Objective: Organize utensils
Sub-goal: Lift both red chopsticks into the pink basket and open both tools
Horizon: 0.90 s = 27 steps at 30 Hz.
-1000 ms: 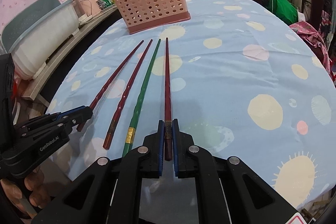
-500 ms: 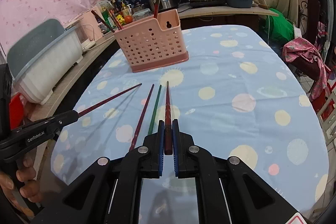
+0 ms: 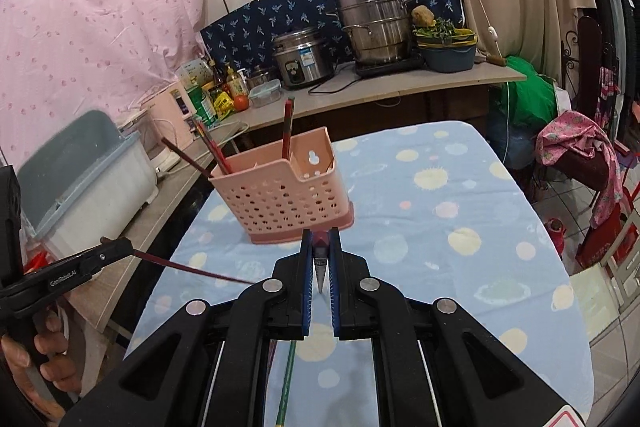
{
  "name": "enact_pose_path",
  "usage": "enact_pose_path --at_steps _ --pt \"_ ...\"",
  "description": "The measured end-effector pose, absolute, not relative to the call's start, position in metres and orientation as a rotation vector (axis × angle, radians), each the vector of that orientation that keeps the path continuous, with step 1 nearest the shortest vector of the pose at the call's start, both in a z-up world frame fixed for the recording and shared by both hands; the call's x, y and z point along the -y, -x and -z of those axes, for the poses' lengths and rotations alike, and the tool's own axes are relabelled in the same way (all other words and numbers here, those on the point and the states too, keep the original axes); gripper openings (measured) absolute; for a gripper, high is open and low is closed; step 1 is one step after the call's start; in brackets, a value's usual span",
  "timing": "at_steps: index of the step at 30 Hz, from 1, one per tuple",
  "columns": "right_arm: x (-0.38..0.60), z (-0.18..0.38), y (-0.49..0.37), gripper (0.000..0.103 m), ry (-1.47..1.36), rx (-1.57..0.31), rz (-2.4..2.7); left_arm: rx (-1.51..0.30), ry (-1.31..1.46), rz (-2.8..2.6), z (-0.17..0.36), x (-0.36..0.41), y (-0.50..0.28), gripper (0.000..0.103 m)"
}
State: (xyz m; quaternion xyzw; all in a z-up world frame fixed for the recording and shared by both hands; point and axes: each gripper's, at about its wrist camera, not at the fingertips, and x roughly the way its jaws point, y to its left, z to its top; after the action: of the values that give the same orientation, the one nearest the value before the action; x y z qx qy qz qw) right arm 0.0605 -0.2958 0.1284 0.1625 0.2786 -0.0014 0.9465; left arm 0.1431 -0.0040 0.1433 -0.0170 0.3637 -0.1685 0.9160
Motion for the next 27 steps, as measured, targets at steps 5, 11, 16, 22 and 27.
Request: enact_pose_path --at_steps 5,11,16,22,27 --pt "0.305 -0.142 -0.080 0.007 -0.350 -0.538 0.006 -0.702 0.019 0.330 -0.162 0.012 -0.166 0.007" --pt "0.314 -0.167 -0.097 0.007 -0.385 -0.475 -0.006 -0.672 0.046 0.337 -0.184 0.017 -0.194 0.007" --pt "0.323 -0.198 -0.112 0.007 -0.451 -0.386 -0.044 -0.594 0.064 0.325 -0.217 0.017 -0.210 0.007" --pt "0.324 -0.232 -0.135 0.007 -0.476 -0.277 -0.060 -0.471 0.100 0.306 -0.262 0.014 -0.226 0.007" --pt "0.322 -0.236 -0.166 0.007 -0.490 -0.258 -0.037 -0.374 0.132 0.272 -0.284 0.011 -0.245 0.007"
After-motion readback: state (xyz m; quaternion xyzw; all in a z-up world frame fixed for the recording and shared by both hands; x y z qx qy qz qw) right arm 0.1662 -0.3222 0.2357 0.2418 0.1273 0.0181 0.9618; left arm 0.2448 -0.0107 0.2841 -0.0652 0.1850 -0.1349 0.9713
